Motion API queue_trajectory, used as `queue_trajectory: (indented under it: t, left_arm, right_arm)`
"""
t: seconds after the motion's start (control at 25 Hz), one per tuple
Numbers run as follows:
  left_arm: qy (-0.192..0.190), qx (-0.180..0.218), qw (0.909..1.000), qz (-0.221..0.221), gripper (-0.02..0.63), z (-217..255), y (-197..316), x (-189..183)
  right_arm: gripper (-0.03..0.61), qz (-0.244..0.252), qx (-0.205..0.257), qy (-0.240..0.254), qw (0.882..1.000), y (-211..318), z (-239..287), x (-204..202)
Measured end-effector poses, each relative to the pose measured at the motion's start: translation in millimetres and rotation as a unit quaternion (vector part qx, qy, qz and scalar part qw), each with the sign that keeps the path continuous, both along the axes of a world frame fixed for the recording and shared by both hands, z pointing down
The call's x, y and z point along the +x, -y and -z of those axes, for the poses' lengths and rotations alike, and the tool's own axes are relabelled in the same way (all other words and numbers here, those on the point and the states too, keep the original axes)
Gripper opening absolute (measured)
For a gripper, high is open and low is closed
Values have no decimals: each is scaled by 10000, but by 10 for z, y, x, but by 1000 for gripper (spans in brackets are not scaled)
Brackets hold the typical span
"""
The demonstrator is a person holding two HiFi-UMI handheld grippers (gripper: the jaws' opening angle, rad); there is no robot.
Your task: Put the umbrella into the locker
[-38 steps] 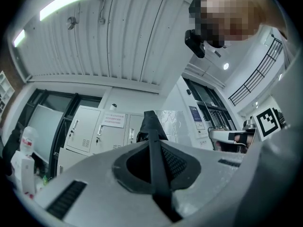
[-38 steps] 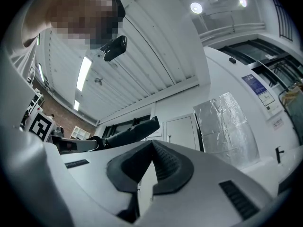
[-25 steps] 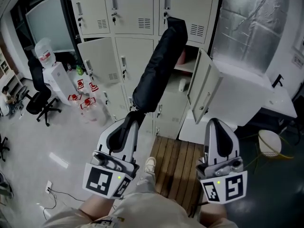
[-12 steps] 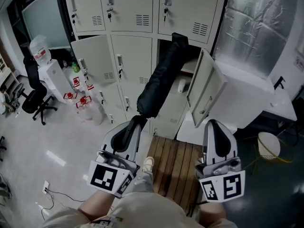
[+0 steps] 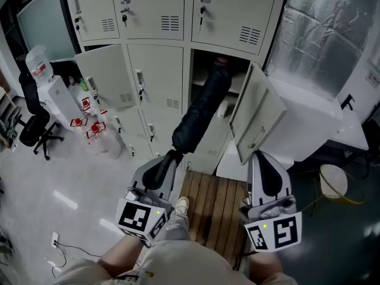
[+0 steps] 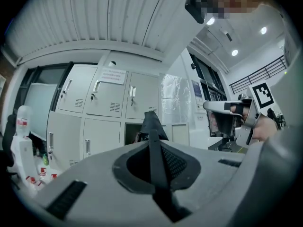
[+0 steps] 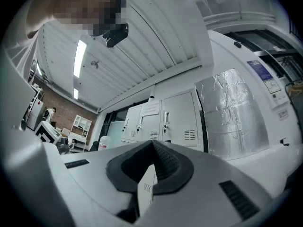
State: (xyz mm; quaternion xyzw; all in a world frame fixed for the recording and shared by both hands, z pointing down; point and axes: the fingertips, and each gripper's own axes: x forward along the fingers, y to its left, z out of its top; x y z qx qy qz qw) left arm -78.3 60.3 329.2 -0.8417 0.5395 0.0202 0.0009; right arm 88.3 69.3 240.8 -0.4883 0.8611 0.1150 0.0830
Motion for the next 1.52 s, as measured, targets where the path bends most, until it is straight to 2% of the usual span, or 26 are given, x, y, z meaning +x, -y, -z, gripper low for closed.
queue_trajectory:
  t: [0.36,0.52,0.92,1.28,1.52]
  left_arm:
    - [64,-328,9994,-131,18,-324,543,1]
    - [15,-525,9983,-256,18,-469,815,22]
    - [186,-854,9941,-640,18,-632,1651,163]
    - [301,-1002,9894,-1011,18,-606,2439,288]
    - [339,-891,9880,-1218,18,-568,2955,451]
  right_arm:
    - [6,-23,-144,-81,9999,466,-101,-103]
    - [6,-57,-287,-134,9995,704,-192,-140]
    - [6,-253,-524,-237,9980,1397,-283,-184]
    - [6,-518,-668,-161,9963,2006,-281,-184]
    - [6,-620,-743,-112,9952,2398,-297,-222]
